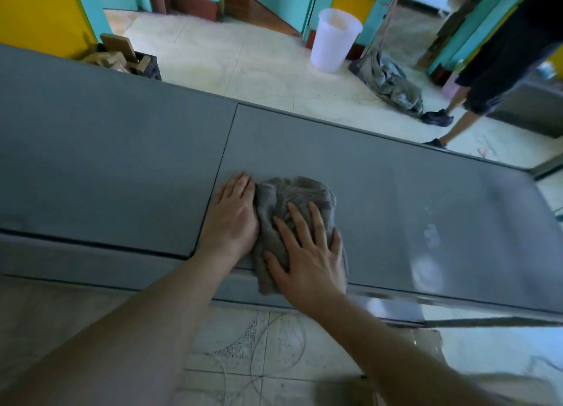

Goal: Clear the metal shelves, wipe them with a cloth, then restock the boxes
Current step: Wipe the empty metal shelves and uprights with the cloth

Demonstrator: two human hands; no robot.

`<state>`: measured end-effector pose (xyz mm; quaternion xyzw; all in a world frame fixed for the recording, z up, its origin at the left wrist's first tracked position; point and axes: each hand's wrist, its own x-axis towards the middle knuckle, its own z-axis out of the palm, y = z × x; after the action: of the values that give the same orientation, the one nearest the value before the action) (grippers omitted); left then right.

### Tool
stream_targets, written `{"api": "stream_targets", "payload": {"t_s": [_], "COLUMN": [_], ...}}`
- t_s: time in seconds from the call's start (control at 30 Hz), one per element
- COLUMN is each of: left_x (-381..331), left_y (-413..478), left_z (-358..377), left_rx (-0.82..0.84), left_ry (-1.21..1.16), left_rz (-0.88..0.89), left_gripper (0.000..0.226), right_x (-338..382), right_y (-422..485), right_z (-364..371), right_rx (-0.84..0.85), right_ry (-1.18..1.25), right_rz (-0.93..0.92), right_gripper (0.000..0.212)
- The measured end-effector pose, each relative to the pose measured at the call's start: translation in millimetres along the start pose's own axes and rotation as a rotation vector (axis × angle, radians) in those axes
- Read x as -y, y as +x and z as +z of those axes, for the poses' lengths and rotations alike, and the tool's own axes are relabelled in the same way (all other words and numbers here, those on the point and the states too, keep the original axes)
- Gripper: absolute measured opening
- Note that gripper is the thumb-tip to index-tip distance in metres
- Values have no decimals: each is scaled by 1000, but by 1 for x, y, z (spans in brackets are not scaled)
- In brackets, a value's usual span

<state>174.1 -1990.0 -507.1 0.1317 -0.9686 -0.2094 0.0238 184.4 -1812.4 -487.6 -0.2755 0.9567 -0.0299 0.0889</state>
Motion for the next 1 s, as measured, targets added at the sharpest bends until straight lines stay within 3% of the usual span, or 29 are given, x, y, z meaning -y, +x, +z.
{"api": "stream_targets", "payload": {"t_s": [0.2,0.33,0.43,0.6,0.8,1.0], "left_x": [3,-2,-18,-95,-106,-113], "left_y": [1,-10,-10,12,16,19], "left_z": [2,0,5,37,60,59], "left_rx": [-7,-32,13,17,-72,-20], "left_ry": [-27,66,197,59,57,178], "left_rz": [-8,59,157,6,-69,-109], "left_gripper": [51,66,65,55,62,63], "right_x": [2,-32,-80,-158,-189,-196], "right_y": [3,1,-4,-16,49,168], "right_z": [-2,-4,-9,-16,-25,-42], "right_rx": [10,-30,-47,-23,-14,-87], "right_ry": [15,21,16,-16,-80,8], "right_rz": [-14,-196,-294,-280,-447,-229], "right_gripper": [68,66,67,69,72,69]}}
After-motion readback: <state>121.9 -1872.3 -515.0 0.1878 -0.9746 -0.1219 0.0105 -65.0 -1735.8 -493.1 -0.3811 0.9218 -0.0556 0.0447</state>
